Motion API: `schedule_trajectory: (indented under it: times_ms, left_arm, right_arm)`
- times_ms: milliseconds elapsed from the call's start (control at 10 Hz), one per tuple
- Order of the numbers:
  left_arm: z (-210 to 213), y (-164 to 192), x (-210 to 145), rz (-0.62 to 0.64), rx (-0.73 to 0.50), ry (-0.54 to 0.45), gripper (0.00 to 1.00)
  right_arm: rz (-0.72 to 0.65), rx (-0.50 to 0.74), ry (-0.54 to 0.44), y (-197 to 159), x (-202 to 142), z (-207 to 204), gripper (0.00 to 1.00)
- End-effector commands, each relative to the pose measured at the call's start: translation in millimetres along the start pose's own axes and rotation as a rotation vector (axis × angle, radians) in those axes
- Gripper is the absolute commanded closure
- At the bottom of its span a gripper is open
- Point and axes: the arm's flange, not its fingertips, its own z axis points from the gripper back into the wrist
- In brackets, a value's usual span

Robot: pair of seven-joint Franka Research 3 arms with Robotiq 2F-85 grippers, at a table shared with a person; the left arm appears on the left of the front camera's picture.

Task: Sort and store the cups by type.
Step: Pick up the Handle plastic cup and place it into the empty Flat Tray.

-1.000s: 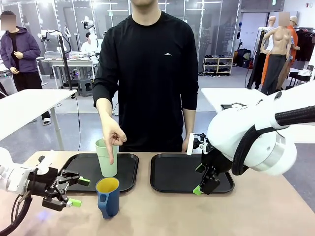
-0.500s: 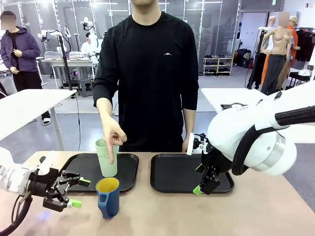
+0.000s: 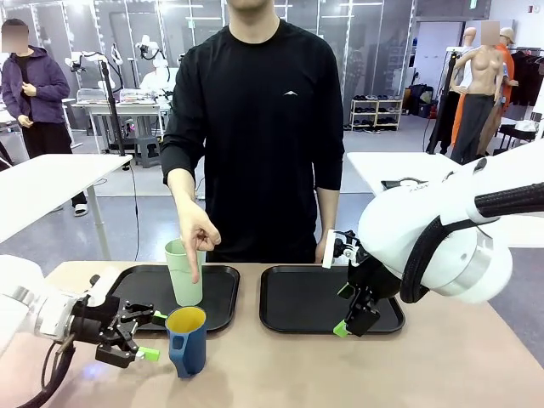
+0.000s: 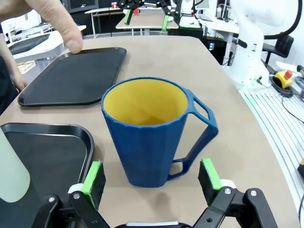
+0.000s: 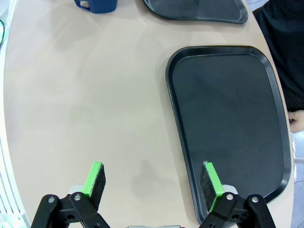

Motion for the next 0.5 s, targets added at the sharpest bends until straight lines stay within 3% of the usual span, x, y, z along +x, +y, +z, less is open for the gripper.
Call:
schedule_trajectory:
  times_ms: [0, 400]
  left_arm:
    - [-15, 11, -2, -0.009, 0.040, 0.018, 0.00]
    - [-36, 17, 1, -0.014, 0.018, 0.012, 0.00]
  right_arm:
    - [-0.007, -0.013, 0.003, 1, -1, -2, 0.00]
    - [-0.007, -0.013, 0.003, 1, -1, -2, 0.00]
